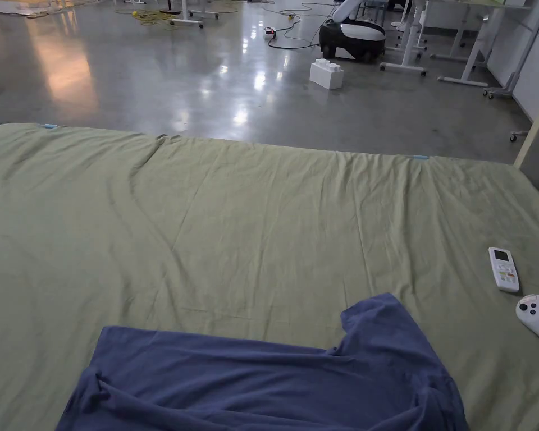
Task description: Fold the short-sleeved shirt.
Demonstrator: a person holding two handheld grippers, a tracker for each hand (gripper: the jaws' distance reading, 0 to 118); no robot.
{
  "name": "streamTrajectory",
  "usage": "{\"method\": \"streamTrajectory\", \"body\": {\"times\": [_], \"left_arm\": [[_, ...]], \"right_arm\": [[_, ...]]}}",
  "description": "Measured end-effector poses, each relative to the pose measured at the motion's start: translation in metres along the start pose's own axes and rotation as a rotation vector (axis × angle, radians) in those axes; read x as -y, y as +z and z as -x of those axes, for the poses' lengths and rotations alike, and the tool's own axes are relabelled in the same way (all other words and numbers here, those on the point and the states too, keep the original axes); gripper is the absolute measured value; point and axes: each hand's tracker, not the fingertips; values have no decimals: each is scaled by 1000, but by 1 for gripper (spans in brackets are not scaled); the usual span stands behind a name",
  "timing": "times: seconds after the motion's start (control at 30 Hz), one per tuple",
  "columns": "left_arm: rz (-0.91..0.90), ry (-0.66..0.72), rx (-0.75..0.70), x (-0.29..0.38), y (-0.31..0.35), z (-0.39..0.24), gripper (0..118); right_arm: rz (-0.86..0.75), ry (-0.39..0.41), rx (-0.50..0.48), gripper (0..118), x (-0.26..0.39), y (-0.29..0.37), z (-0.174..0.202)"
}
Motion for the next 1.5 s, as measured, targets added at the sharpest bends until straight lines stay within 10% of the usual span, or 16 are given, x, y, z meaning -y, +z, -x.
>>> {"method": "streamTrajectory", "body": {"times": [0.2,0.33,0.43,0.63,0.73,0.87,1.0,1.5], "left_arm": [[-13,-12,-1,-6,-1,5,8],[-79,1,13,-17,17,-2,29],[-192,15,44,-31,34,-17,54],[-471,-18,17,-61,62,-57,56],[-606,-31,-6,-69,81,-80,54],[-738,-50,-72,-74,99,-101,14],[-810,-42,-75,-77,112,-109,4],[-614,21,-32,-131,64,-62,2]], "right_arm": [[-37,7,44,19,3,5,1],[-191,-22,103,75,-15,32,2],[-359,-23,144,79,-38,52,9],[-620,-92,125,79,-84,80,30],[-743,-107,124,69,-97,90,42],[-874,-106,144,31,-112,101,54],[-949,-100,141,7,-123,107,65],[-924,-72,117,1,-140,93,77]]}}
